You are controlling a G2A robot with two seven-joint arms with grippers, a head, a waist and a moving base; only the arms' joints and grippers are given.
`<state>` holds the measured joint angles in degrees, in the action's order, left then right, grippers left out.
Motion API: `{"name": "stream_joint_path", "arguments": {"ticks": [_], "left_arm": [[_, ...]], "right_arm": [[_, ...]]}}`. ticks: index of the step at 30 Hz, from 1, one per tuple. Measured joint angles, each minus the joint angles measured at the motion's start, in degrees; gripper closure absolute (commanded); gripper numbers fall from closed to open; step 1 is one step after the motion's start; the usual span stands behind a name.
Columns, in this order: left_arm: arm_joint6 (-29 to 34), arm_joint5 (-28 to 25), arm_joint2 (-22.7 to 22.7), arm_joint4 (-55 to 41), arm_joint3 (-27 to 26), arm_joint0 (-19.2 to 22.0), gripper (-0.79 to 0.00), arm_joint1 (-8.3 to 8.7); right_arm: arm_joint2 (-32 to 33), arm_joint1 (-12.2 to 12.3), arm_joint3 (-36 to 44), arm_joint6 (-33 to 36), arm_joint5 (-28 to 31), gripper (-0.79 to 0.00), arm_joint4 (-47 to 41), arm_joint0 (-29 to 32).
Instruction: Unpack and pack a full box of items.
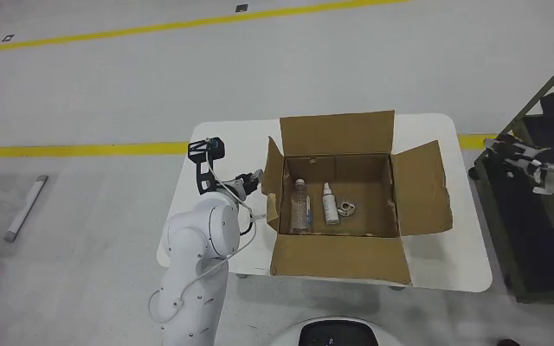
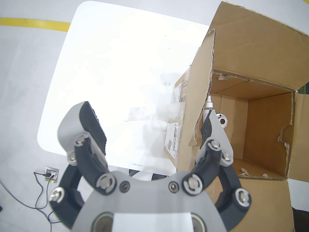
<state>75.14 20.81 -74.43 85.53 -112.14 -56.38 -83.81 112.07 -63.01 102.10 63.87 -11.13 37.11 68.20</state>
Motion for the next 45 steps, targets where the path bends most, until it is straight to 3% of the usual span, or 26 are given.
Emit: {"name": "stream_joint_path", "arguments": {"ticks": [5, 9, 15, 26, 34, 35, 36, 37, 38, 40, 45], "left_arm": [[0.0, 0.0, 0.0, 0.0, 0.0, 0.0, -0.785, 0.00], [0.0, 0.0, 0.0, 0.0, 0.0, 0.0, -0.785, 0.00], [0.0, 0.0, 0.0, 0.0, 0.0, 0.0, -0.785, 0.00], [0.0, 0.0, 0.0, 0.0, 0.0, 0.0, -0.785, 0.00], [0.0, 0.0, 0.0, 0.0, 0.0, 0.0, -0.785, 0.00], [-0.4, -0.2, -0.1, -0.2, 0.1, -0.3, -0.754, 0.01], [-1.6, -0.5, -0.3, -0.5, 0.2, -0.9, -0.650, 0.02], [-2.7, -0.9, -0.4, -0.8, 0.4, -1.4, -0.465, 0.04], [-3.5, -1.2, -0.6, -0.9, 0.5, -1.8, -0.203, 0.06], [-4.6, -2.2, -0.6, -0.3, 1.1, -2.4, 0.000, 0.13], [-5.5, -3.3, -0.4, 1.0, 2.2, -3.5, 0.000, 0.16]], "right_arm": [[2.6, -0.4, -10.7, 0.5, -2.2, 0.000, -10.0, 2.7], [-0.1, -0.9, -19.5, 2.1, -1.4, 0.000, -21.7, 0.7], [-5.9, -1.3, -24.3, 4.7, -0.2, 0.000, -31.3, -3.5], [-17.5, -1.2, -13.2, 7.5, 2.1, 0.000, -28.8, -5.4], [-27.0, -0.5, -1.5, 6.8, 2.3, 0.000, -13.1, -3.6], [-28.0, -0.5, -1.3, 6.6, 2.0, 0.000, -11.8, -3.6], [-29.3, -0.5, -1.2, 6.3, 1.5, 0.000, -9.9, -3.7], [-30.3, -0.5, -1.3, 6.1, 1.0, 0.000, -8.5, -3.8], [-31.2, -0.5, -1.5, 5.9, 0.6, 0.000, -7.3, -4.0], [-32.8, -0.6, -1.9, 5.6, -0.2, 0.000, -6.0, -4.6], [-31.2, -0.3, 0.1, 4.1, -1.6, 0.000, -6.8, -5.3]]}}
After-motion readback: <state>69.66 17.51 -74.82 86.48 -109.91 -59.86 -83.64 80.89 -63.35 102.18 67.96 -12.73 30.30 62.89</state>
